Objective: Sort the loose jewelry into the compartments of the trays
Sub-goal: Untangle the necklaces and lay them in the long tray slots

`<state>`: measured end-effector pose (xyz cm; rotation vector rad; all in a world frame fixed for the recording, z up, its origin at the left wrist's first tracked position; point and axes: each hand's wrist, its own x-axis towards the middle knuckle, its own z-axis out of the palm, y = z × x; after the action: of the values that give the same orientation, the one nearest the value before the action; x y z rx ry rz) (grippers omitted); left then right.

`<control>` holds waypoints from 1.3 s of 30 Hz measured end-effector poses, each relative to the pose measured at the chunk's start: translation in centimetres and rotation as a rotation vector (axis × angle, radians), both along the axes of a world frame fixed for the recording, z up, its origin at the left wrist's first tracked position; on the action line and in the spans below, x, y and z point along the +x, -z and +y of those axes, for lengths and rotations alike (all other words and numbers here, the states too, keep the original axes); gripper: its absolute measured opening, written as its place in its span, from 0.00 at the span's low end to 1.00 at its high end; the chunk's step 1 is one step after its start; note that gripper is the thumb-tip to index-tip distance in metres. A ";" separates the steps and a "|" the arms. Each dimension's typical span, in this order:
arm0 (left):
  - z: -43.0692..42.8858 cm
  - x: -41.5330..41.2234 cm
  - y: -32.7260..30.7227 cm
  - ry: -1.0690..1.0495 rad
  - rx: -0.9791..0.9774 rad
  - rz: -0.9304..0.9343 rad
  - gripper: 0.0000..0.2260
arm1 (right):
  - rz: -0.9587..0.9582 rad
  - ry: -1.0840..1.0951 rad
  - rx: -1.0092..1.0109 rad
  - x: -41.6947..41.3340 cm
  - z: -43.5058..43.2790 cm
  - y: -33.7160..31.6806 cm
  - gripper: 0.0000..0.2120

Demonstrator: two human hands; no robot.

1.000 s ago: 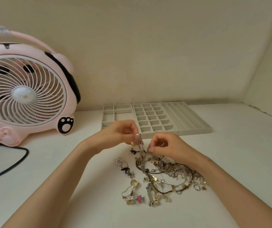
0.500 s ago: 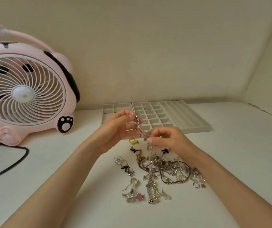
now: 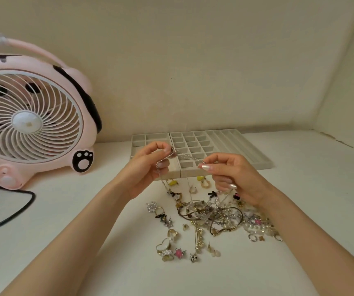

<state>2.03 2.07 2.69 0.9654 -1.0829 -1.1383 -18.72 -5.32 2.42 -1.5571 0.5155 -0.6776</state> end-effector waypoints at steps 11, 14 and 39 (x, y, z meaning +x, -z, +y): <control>-0.1 0.1 0.2 0.057 -0.021 -0.113 0.03 | 0.083 0.345 -0.361 -0.6 -0.4 -0.2 0.10; -0.2 0.1 0.5 -0.008 -0.063 -0.091 0.05 | 0.149 0.482 -0.487 -0.4 -0.9 0.4 0.13; -0.7 0.4 0.9 -0.168 -0.031 0.209 0.08 | -0.004 0.389 -0.005 -1.4 -1.6 -0.2 0.16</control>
<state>2.47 1.33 1.83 0.8751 -0.8327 -1.0557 -20.15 -6.95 2.57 -1.4720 0.8261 -0.9760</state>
